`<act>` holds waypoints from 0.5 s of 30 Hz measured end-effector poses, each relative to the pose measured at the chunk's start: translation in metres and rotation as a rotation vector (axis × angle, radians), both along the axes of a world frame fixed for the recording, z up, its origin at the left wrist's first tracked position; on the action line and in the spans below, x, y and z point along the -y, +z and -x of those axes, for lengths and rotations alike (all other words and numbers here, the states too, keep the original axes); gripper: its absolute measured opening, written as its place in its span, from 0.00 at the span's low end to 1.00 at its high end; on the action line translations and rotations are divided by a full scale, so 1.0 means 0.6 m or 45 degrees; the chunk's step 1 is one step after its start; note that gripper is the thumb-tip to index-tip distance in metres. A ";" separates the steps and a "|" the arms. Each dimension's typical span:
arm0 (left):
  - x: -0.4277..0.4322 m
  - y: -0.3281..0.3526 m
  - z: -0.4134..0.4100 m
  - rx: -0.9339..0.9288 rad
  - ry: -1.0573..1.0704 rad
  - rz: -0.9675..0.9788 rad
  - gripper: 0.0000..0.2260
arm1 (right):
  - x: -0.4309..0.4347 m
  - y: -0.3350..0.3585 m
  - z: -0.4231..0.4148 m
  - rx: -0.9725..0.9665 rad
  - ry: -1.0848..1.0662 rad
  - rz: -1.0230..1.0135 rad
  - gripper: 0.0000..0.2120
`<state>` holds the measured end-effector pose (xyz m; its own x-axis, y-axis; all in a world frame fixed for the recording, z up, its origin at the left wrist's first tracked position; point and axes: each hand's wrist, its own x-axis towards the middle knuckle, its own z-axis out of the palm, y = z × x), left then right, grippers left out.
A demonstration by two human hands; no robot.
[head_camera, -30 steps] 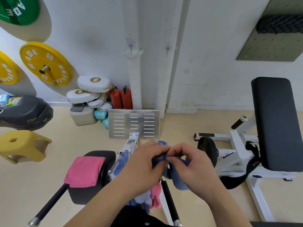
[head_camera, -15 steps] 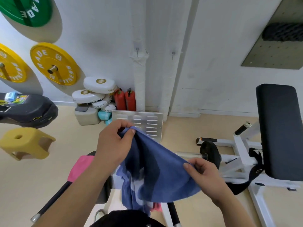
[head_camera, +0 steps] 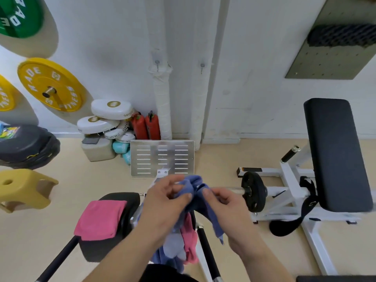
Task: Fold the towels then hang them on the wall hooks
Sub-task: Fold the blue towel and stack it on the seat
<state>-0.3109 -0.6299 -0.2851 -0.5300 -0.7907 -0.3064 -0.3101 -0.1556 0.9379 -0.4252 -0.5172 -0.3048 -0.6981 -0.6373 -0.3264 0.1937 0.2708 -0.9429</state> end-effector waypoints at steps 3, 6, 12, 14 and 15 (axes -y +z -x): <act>-0.041 -0.013 0.009 -0.046 -0.077 -0.061 0.19 | 0.004 -0.002 -0.019 0.163 0.004 0.079 0.11; -0.043 -0.021 0.004 -0.025 -0.049 -0.127 0.19 | -0.007 0.003 -0.017 0.357 0.041 0.212 0.09; -0.031 -0.006 -0.001 -0.075 0.093 -0.383 0.08 | -0.024 -0.003 0.001 0.326 0.082 0.345 0.25; -0.028 -0.002 -0.003 -0.117 0.104 -0.469 0.05 | -0.028 0.000 -0.001 0.268 0.129 0.395 0.27; -0.027 -0.002 -0.004 -0.141 0.104 -0.476 0.05 | -0.029 0.002 -0.003 0.248 0.151 0.421 0.27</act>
<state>-0.3083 -0.6139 -0.2864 -0.5160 -0.6764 -0.5255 -0.1826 -0.5126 0.8390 -0.4233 -0.5000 -0.3036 -0.5588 -0.8024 -0.2095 0.3633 -0.0098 -0.9316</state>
